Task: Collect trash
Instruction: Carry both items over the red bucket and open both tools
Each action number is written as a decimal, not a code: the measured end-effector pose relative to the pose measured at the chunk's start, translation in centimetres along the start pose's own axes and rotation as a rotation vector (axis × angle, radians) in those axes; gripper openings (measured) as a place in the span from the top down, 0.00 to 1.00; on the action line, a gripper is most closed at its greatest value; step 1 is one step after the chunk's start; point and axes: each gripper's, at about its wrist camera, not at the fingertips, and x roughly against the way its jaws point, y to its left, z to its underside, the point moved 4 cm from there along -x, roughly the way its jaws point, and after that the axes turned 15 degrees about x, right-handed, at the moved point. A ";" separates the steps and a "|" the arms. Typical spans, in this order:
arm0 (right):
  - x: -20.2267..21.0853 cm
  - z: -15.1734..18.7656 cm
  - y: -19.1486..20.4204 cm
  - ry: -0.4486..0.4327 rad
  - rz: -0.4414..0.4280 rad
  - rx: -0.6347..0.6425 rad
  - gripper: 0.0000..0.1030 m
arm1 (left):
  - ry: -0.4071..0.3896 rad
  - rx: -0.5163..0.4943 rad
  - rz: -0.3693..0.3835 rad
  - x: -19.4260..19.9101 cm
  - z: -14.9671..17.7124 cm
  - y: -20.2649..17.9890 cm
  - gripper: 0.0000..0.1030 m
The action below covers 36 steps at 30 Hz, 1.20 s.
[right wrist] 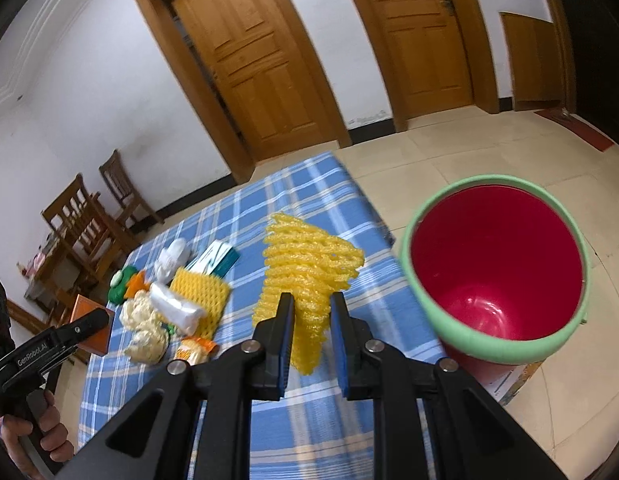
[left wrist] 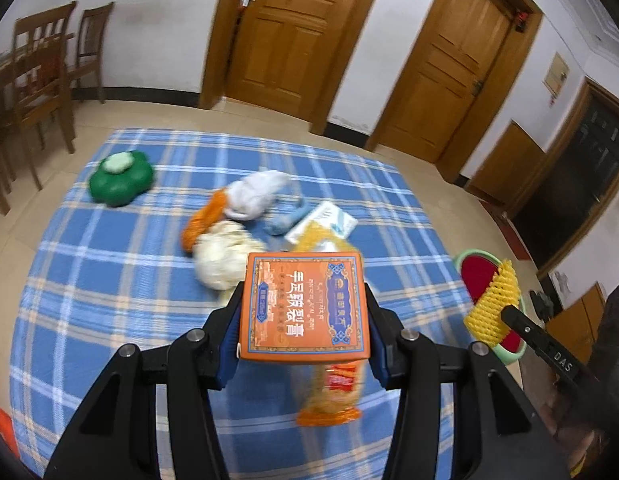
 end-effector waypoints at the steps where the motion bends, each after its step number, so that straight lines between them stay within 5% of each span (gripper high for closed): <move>1: 0.1 0.0 -0.5 -0.003 0.004 -0.009 0.81 | 0.008 -0.011 0.007 -0.2 0.1 -0.6 0.50; 24: 2.1 2.1 -15.7 -0.024 0.201 -0.295 0.80 | 0.162 -0.285 0.080 -7.6 3.4 -15.6 0.50; 36: 2.1 3.9 -19.5 0.008 0.232 -0.360 0.72 | 0.242 -0.394 0.120 -11.8 6.6 -21.9 0.50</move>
